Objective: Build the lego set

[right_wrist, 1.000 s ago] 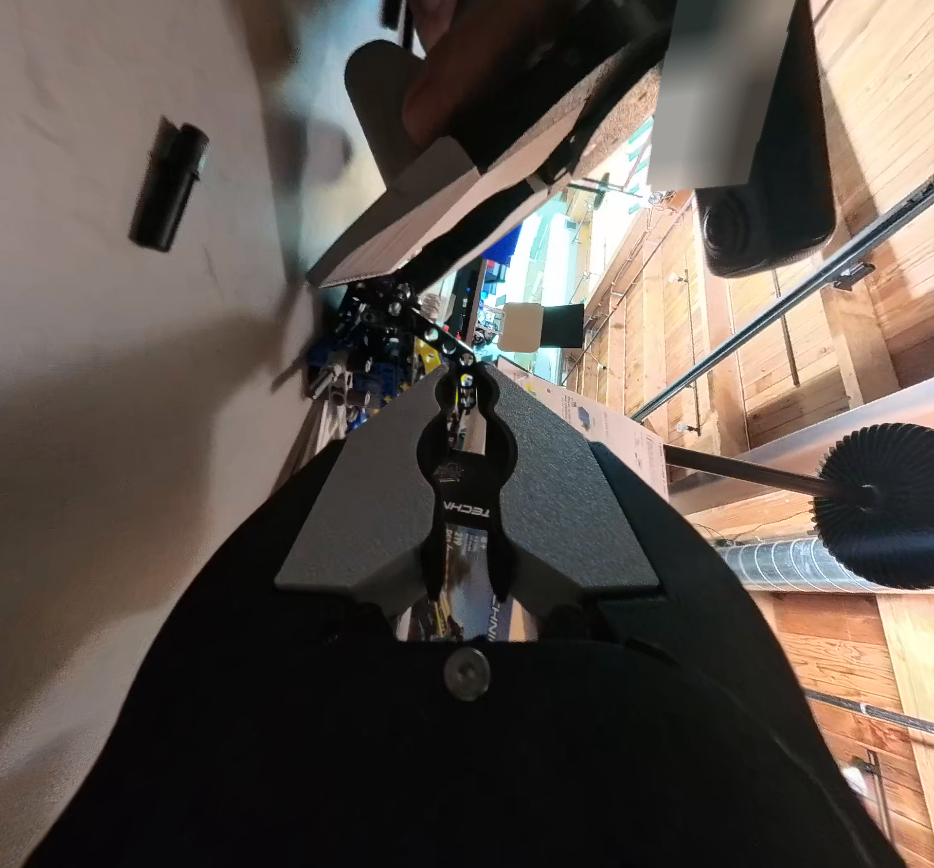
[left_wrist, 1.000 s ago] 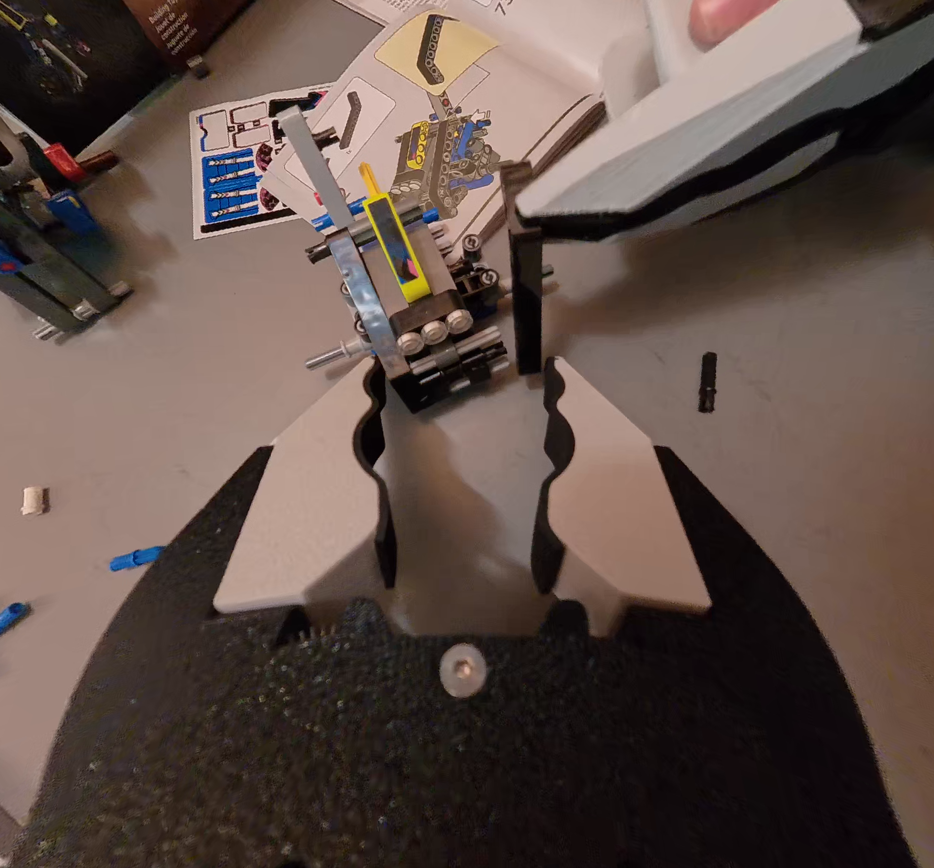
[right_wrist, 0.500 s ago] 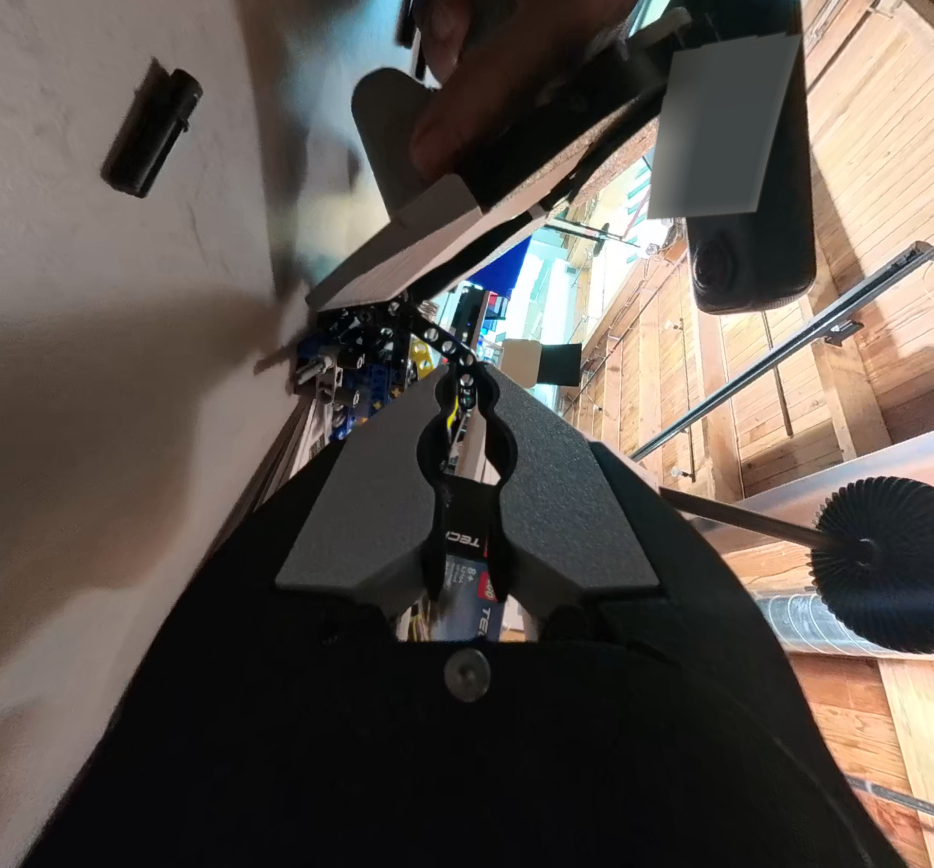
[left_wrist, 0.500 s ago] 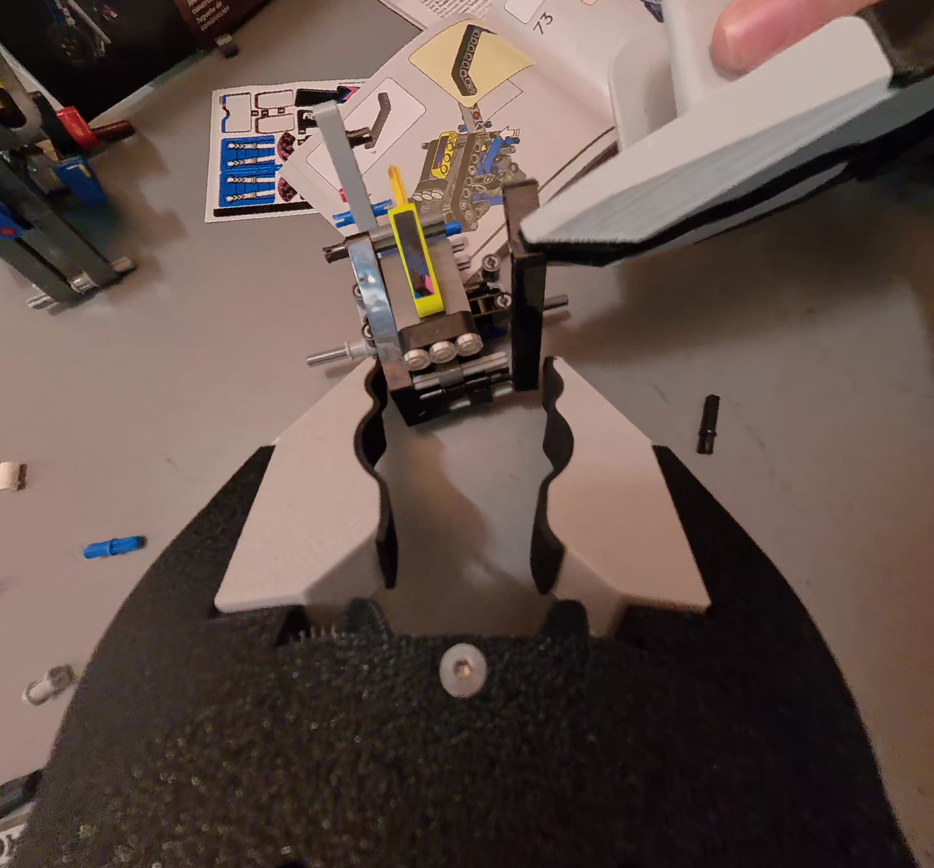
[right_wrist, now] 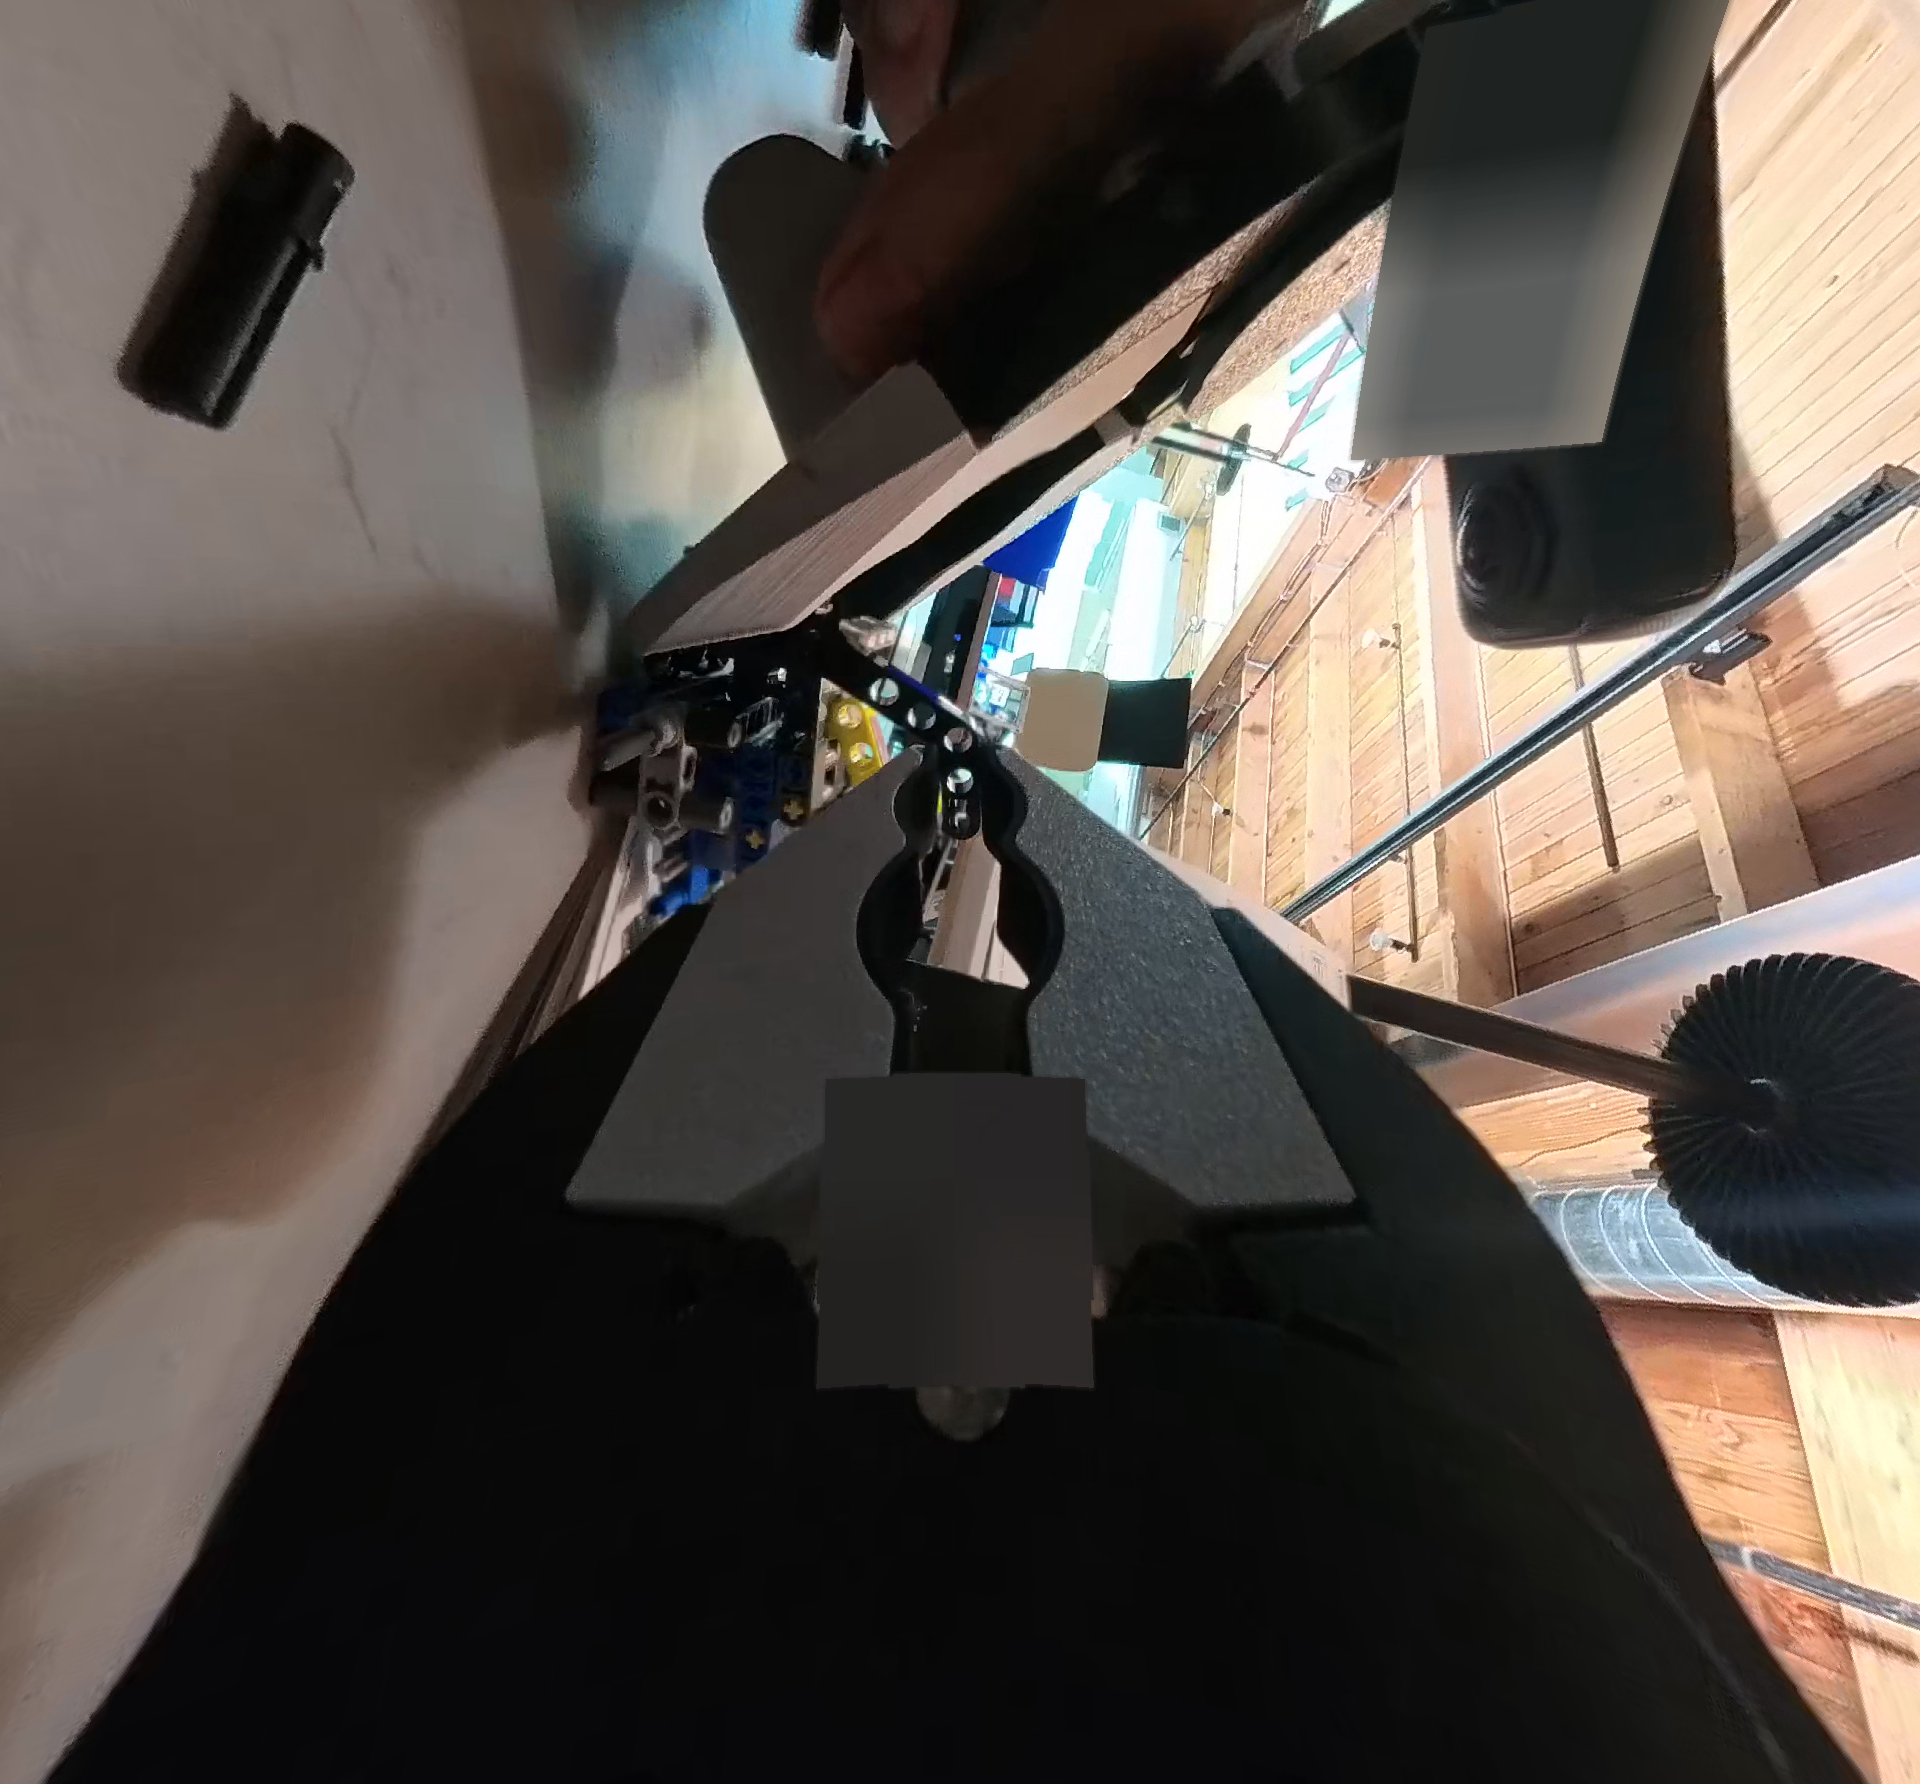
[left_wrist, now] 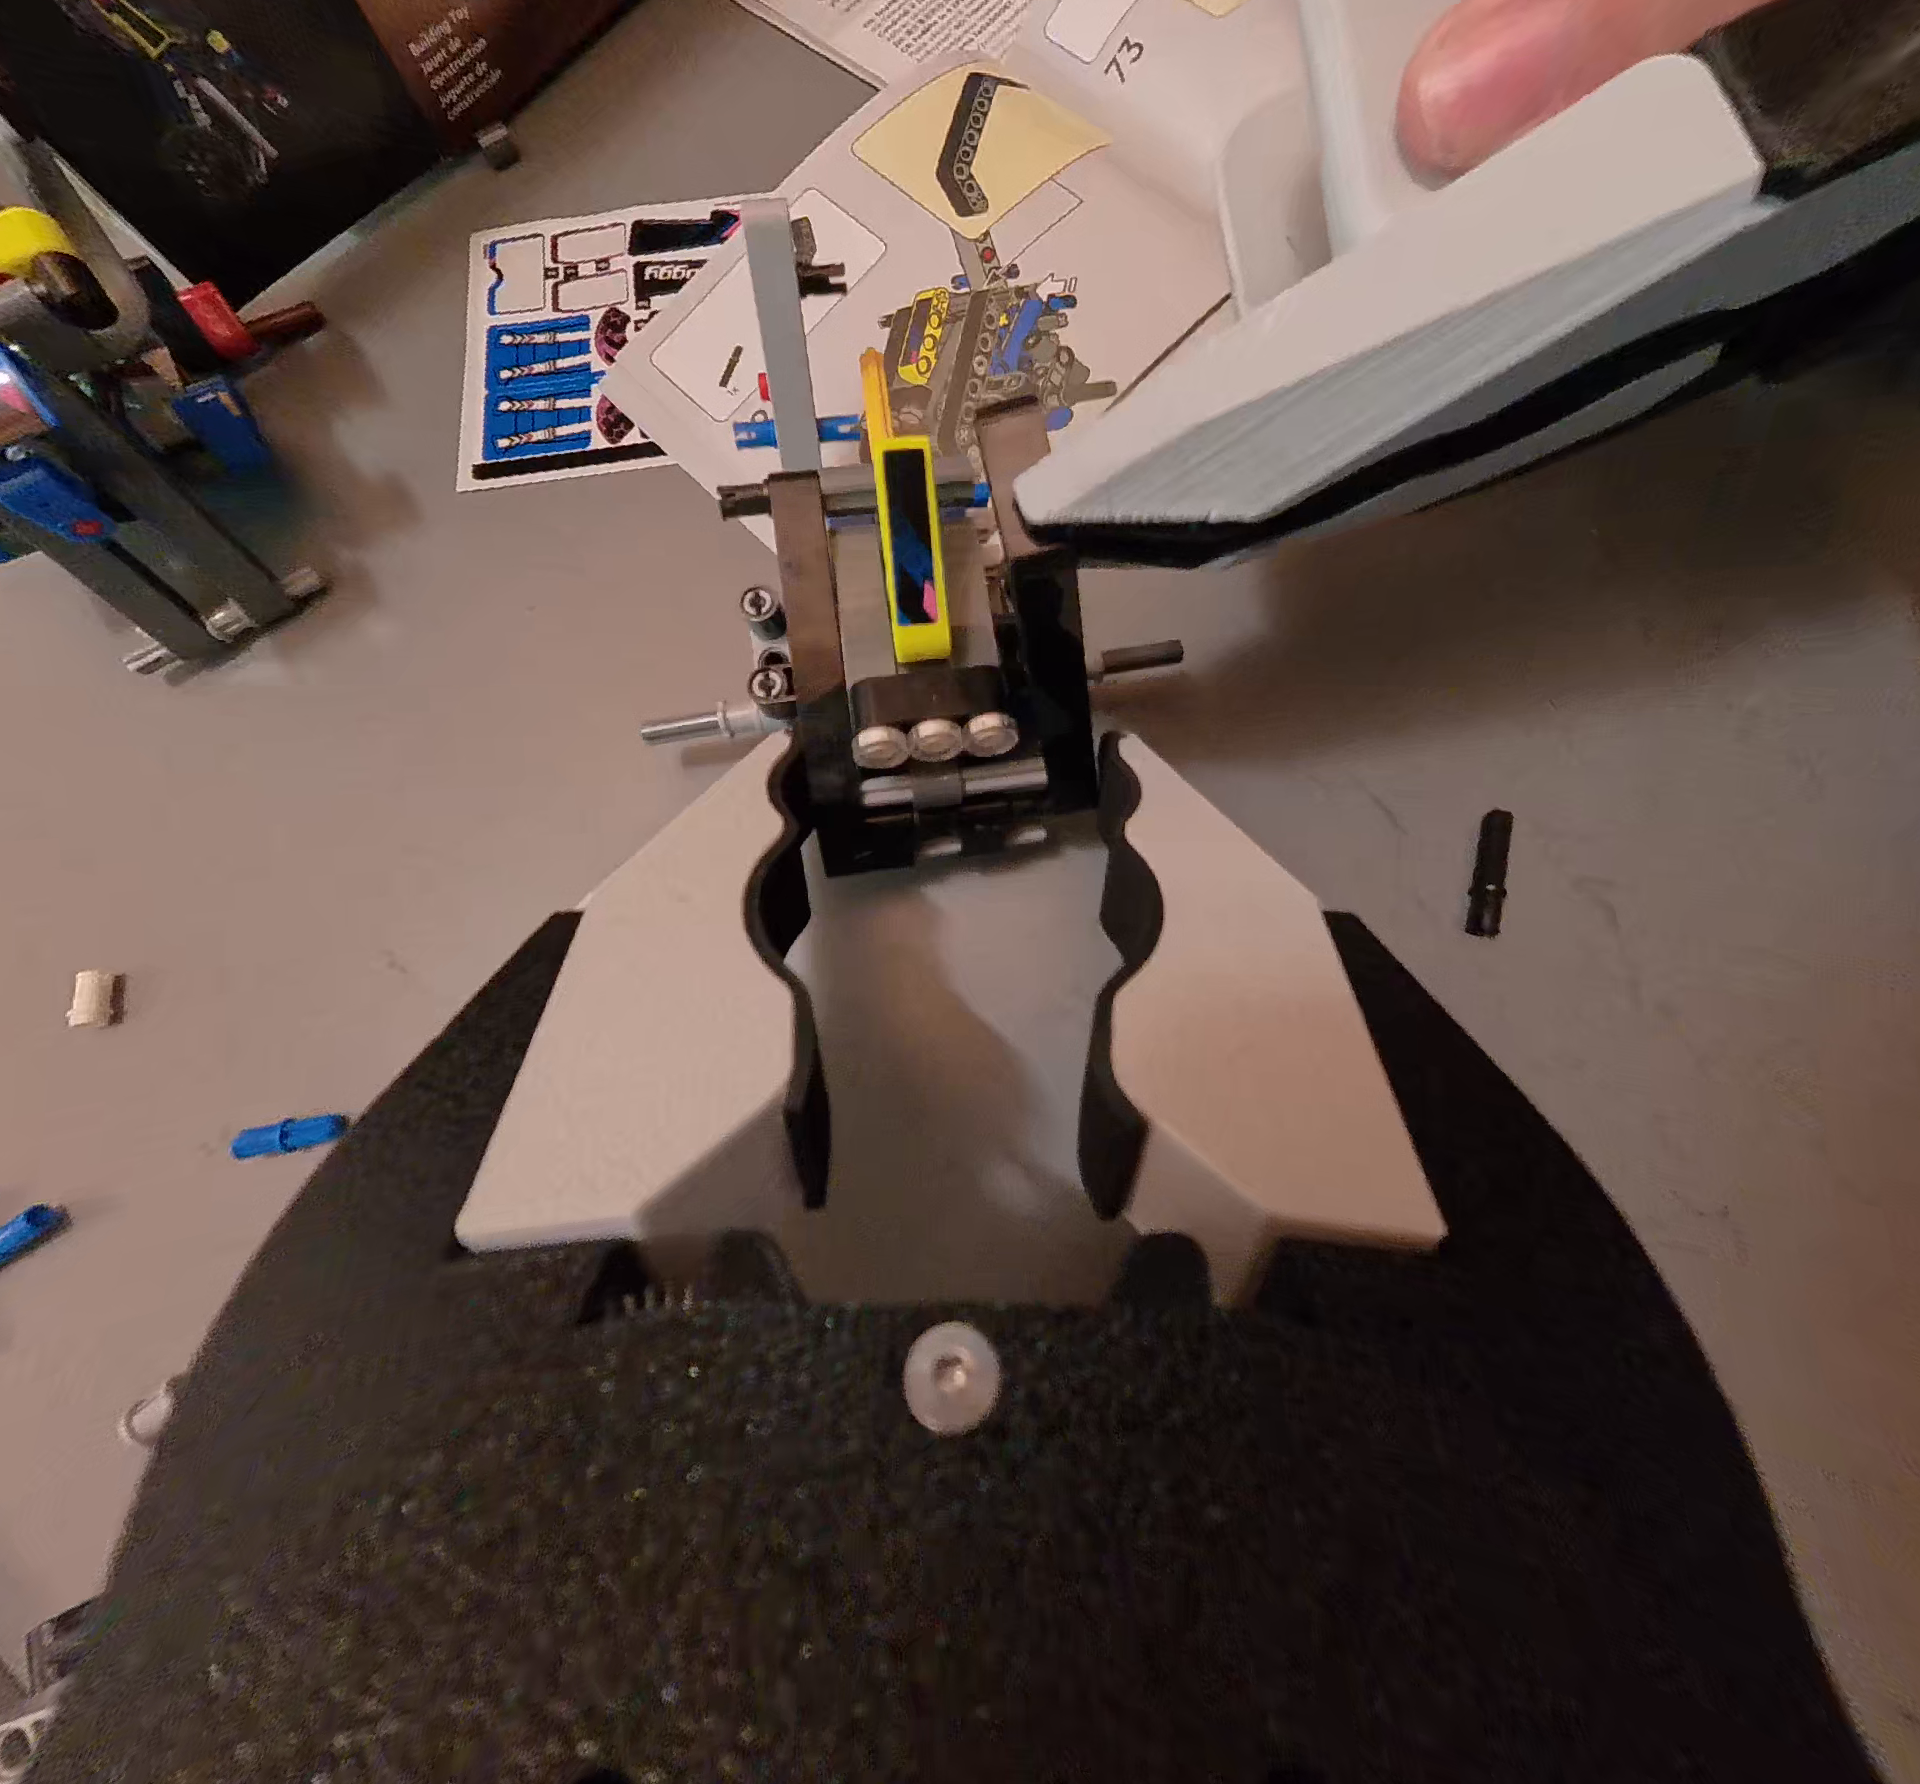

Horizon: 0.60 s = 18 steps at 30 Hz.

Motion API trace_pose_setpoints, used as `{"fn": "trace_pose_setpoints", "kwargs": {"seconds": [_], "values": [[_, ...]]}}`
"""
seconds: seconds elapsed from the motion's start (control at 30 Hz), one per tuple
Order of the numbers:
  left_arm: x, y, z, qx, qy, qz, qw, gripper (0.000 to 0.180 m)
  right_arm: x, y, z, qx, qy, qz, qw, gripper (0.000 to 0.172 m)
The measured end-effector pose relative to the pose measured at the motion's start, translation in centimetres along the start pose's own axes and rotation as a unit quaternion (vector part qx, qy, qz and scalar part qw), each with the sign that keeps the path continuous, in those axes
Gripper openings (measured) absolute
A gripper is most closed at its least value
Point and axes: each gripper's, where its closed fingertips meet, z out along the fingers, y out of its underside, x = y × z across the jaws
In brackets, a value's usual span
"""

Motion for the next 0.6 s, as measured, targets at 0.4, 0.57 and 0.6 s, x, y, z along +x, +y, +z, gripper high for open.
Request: {"fn": "trace_pose_setpoints", "kwargs": {"seconds": [0.4,0.57,0.6], "values": [[0.4,0.0,-0.09,0.002,0.012,0.005,1.0,0.056,-0.28,-0.51,-0.43,-0.014,0.006,0.0,1.0,0.004],[0.13,0.06,-0.06,0.001,0.008,-0.001,1.0,0.053,-0.37,-0.48,-0.34,-0.018,0.009,0.0,1.0,0.004],[0.01,0.1,-0.06,0.0,0.005,-0.001,1.0,0.053,-0.4,-0.5,-0.34,-0.017,0.007,0.002,1.0,0.004]]}}
